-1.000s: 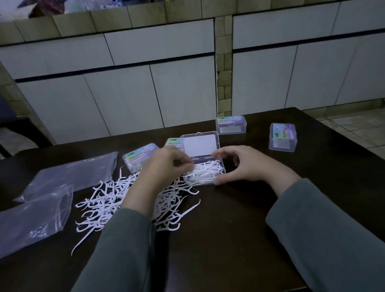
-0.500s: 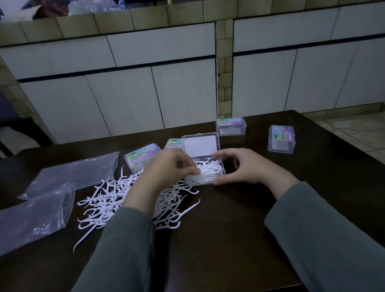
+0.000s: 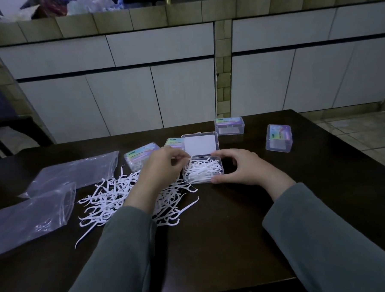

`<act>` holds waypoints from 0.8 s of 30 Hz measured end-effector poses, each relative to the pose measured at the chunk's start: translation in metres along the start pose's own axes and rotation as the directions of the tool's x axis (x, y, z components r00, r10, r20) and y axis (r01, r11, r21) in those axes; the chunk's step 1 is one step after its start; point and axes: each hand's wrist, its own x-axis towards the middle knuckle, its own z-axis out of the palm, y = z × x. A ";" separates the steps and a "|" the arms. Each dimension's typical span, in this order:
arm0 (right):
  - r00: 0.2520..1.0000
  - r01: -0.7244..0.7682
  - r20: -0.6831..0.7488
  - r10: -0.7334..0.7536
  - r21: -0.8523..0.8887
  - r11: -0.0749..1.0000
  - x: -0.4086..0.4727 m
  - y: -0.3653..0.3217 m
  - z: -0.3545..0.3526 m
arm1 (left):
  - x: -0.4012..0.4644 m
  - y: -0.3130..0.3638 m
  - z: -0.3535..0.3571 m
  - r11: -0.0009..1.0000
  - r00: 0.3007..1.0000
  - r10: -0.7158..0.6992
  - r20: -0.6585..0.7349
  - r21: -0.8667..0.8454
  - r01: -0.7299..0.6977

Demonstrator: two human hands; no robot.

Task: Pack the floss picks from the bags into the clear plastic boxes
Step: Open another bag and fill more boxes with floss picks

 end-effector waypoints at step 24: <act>0.916 0.393 0.110 -0.387 -0.443 0.806 -0.026 -0.105 0.044 | -0.081 -0.058 -0.055 0.986 0.993 0.047 0.104 0.157 -0.063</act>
